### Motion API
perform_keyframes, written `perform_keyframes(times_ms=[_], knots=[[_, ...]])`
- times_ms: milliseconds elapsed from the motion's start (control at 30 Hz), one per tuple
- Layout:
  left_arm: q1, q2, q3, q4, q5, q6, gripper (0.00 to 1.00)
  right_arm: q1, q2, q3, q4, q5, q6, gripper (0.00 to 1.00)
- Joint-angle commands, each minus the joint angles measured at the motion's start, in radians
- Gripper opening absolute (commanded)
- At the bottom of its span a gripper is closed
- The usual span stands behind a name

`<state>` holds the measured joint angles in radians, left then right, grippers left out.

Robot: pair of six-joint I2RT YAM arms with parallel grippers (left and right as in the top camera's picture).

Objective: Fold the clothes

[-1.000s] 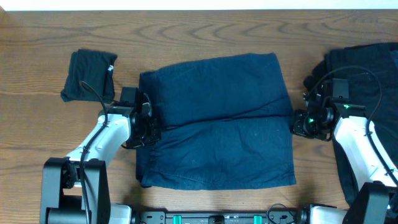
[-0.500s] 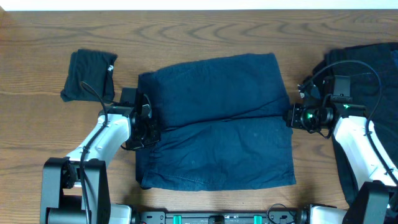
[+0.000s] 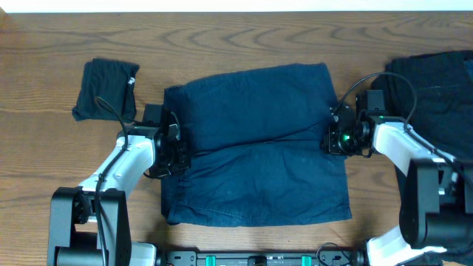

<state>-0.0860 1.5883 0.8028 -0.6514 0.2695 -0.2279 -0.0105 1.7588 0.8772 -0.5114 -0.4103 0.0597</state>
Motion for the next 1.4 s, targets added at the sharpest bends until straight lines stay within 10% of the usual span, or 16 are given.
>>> perform_keyframes(times_ms=[0, 1100, 1367], knots=[[0.006, 0.011, 0.000, -0.010, -0.056, 0.009, 0.06, 0.002, 0.060, -0.012, 0.000, 0.201, 0.048, 0.01], [0.001, 0.146, 0.000, 0.329, -0.079, 0.041, 0.06, -0.063, 0.074, -0.012, 0.000, 0.388, 0.243, 0.09], [0.002, 0.212, 0.038, 0.401, -0.069, 0.101, 0.06, -0.063, 0.074, -0.012, 0.011, 0.377, 0.243, 0.26]])
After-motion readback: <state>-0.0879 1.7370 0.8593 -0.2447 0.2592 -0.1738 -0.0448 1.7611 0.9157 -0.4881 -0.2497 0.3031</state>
